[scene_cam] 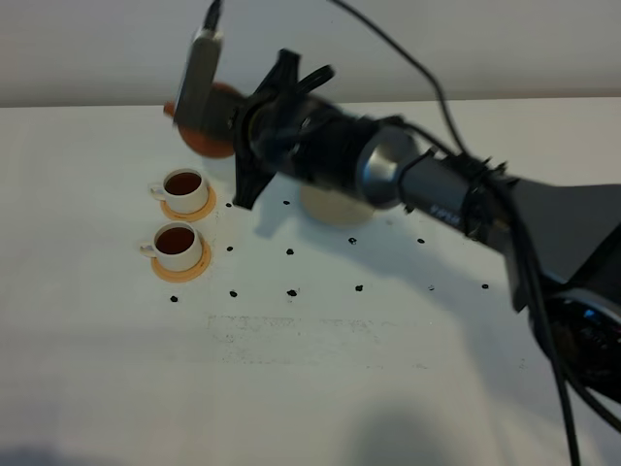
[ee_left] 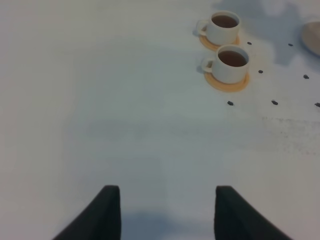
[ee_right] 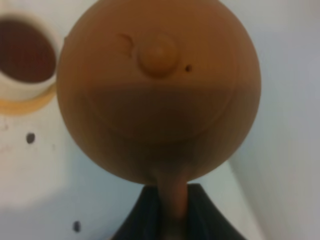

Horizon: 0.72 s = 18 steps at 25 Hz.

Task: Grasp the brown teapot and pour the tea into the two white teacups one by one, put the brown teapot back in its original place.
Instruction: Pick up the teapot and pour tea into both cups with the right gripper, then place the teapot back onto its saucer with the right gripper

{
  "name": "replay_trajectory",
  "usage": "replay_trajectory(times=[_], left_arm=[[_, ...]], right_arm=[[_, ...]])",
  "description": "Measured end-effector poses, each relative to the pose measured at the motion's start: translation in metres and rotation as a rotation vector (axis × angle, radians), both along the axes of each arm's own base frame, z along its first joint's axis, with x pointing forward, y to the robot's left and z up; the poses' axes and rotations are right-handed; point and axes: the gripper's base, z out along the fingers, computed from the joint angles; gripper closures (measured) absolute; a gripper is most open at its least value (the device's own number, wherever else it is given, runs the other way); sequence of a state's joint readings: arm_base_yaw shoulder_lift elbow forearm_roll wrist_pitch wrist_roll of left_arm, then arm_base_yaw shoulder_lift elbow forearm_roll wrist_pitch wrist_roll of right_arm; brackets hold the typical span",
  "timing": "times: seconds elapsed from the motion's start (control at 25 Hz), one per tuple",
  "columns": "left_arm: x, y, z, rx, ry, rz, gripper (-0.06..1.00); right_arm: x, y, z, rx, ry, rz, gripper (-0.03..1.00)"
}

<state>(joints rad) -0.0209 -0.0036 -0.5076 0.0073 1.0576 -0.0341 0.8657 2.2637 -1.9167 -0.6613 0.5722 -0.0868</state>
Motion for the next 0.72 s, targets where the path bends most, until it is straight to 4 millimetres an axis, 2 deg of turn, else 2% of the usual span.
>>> replay_trajectory(times=[0.36, 0.72], left_arm=[[0.000, 0.000, 0.000, 0.000, 0.000, 0.000, 0.50], [0.000, 0.000, 0.000, 0.000, 0.000, 0.000, 0.50]], right_arm=[[0.024, -0.034, -0.008, 0.187, 0.292, -0.196, 0.88], [0.019, -0.032, -0.012, 0.291, 0.433, -0.246, 0.88]])
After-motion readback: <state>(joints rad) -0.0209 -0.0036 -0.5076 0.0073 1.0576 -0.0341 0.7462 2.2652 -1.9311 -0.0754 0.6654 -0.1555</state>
